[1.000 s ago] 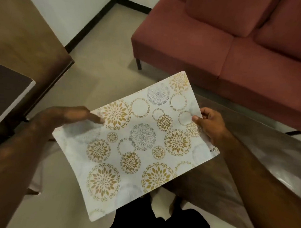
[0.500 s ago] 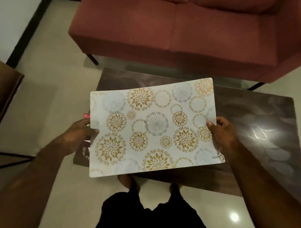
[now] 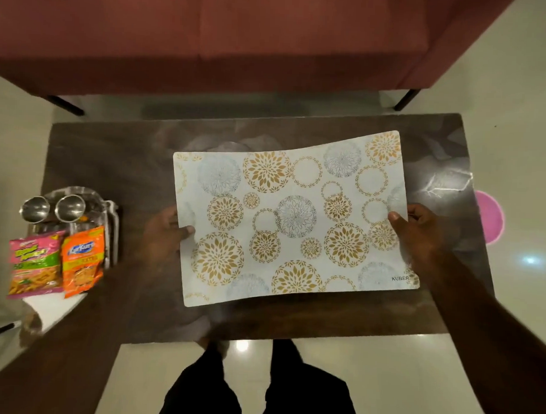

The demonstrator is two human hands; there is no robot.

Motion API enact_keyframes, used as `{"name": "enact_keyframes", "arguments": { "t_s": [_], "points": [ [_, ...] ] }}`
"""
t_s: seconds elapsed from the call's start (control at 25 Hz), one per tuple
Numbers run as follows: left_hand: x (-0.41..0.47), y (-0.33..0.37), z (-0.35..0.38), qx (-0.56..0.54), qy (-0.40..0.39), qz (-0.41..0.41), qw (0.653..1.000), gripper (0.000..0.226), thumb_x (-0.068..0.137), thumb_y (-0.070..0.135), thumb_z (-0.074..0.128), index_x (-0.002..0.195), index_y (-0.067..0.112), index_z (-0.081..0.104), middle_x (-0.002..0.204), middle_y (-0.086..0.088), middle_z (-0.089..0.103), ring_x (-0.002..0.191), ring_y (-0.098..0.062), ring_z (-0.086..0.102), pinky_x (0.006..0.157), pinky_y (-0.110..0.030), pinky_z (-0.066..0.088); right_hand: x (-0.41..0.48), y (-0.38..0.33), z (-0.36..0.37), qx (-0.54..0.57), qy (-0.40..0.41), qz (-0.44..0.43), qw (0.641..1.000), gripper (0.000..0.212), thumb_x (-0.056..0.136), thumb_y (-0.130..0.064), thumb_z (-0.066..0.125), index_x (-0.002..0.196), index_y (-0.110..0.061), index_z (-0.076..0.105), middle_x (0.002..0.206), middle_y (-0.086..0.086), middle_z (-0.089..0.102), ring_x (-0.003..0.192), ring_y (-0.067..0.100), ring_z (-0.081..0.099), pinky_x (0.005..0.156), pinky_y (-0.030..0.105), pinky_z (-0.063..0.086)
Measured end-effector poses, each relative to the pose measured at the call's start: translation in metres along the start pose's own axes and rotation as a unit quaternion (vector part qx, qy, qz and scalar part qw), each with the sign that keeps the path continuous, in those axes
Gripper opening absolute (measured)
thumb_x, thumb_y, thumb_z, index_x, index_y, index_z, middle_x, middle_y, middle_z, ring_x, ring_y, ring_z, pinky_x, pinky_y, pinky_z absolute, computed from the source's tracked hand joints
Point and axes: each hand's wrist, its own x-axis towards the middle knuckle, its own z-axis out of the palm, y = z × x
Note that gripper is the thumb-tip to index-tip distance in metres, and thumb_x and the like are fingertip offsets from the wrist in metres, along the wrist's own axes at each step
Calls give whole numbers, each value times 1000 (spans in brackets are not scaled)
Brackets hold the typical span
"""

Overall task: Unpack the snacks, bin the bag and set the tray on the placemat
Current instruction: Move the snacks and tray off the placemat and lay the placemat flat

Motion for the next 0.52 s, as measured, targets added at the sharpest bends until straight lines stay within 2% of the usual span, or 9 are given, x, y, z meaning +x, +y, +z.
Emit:
{"name": "enact_keyframes", "arguments": {
  "t_s": [0.08, 0.12, 0.2, 0.32, 0.44, 0.52],
  "points": [
    [25, 3, 31, 15, -12, -4, 1000, 26, 96, 3, 64, 117, 19, 64, 114, -2, 72, 104, -29, 71, 70, -40, 62, 27, 16, -10, -3, 19, 7, 1000, 9, 103, -11, 67, 111, -12, 65, 95, -2, 74, 61, -6, 74, 51, 14, 58],
    [37, 3, 44, 24, -10, -6, 1000, 26, 96, 3, 63, 116, 20, 63, 113, -1, 71, 104, -28, 70, 68, -37, 61, 39, 22, -13, -2, 26, 9, 1000, 8, 103, -12, 67, 110, -13, 65, 96, -2, 74, 64, -4, 75, 54, 15, 60],
    [65, 3, 70, 58, -5, 0, 998, 32, 95, 5, 65, 126, 14, 61, 121, -7, 69, 109, -31, 68, 77, -44, 61, 67, 41, -15, -10, 32, 15, 999, 6, 104, -15, 68, 109, -15, 67, 102, 0, 76, 75, 3, 77, 64, 21, 65],
    [99, 4, 105, 104, -2, 6, 995, 41, 95, 7, 65, 135, 11, 56, 133, -9, 66, 113, -31, 67, 92, -56, 58, 100, 58, -12, -53, 44, 2, 998, 20, 104, -16, 67, 123, -9, 69, 108, 2, 75, 85, 4, 71, 65, 22, 61],
    [120, 4, 132, 157, 22, 5, 987, 42, 98, 6, 61, 139, 10, 52, 138, -7, 62, 117, -29, 63, 94, -54, 56, 127, 72, -9, -95, 67, -27, 993, 25, 103, -16, 68, 125, -5, 69, 112, 4, 75, 96, 19, 74, 86, 34, 60],
    [129, 2, 143, 196, 45, 8, 979, 43, 99, 10, 59, 141, 11, 49, 141, -8, 60, 122, -32, 61, 95, -50, 55, 135, 80, -7, -134, 82, -40, 987, 26, 102, -20, 68, 124, -7, 68, 114, 4, 75, 104, 23, 73, 91, 37, 59]
  ]
}}
